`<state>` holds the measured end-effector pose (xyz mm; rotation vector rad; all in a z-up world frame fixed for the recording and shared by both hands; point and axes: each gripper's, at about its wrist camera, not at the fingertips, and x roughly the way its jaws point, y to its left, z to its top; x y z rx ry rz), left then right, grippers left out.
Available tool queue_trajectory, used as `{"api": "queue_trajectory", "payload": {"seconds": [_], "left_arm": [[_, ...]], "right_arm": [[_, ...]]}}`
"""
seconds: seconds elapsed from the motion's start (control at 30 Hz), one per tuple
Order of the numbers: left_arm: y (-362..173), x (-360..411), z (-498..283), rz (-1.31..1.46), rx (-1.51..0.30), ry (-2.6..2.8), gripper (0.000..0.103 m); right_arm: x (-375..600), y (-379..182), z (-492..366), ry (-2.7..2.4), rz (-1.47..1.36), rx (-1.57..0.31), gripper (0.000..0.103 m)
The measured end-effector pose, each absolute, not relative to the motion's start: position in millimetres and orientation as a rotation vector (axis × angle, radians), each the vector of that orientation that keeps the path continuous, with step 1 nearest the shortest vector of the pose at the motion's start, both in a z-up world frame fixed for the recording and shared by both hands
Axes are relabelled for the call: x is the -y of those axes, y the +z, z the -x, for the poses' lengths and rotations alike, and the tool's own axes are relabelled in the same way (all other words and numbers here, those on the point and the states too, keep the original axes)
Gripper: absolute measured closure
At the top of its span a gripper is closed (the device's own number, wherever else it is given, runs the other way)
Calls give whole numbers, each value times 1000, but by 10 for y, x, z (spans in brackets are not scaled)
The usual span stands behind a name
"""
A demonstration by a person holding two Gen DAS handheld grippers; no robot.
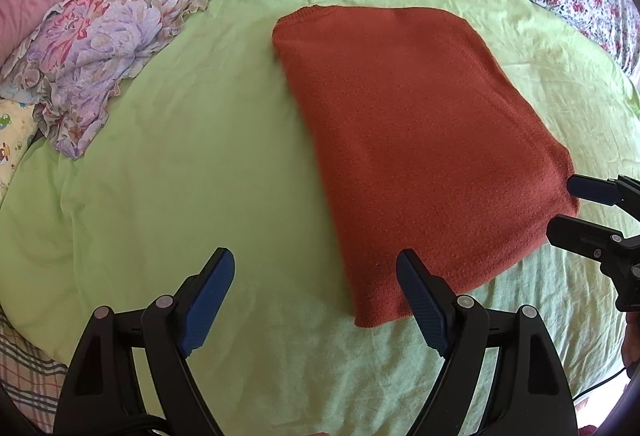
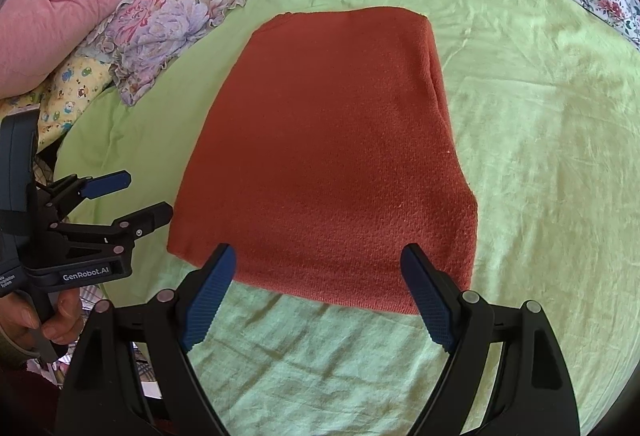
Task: Fold small clothes
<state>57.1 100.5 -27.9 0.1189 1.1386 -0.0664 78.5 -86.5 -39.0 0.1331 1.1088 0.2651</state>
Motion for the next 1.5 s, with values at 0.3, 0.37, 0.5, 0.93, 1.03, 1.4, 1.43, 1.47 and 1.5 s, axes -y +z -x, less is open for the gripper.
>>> {"api": "queue_trajectory", "payload": {"seconds": [0.3,0.37,0.5,0.93,1.03,1.4,1.43,1.47,1.5], "left_arm": [[-261,-976,-565,-128,-1131,-68,20],[-254,-970,-566,-131,-1129,-66,20],[-251,-970,-568,-132,-1129,-68,19],[-225,-951,-565,-131,-1125,-74,19],[-214,-948,-560,-132,-1121,-72,19],[-187,-937,-561,-128,-1116,-76,19],[-185,-930,-557,-128,-1115,-76,19],[-185,-929,-558,-126,-1116,-77,19],[-186,-931,-559,-124,-1117,-80,19]], "right_arm": [[894,-378,-810,263,-135,-1106,18],[897,-374,-817,265,-135,-1105,18],[911,-345,-835,266,-137,-1102,18],[909,-324,-841,269,-139,-1093,18],[913,-325,-849,268,-139,-1093,18],[927,-313,-861,270,-143,-1091,18],[932,-305,-865,270,-146,-1091,18],[930,-301,-870,269,-148,-1091,18],[934,-294,-875,269,-148,-1091,18]]}}
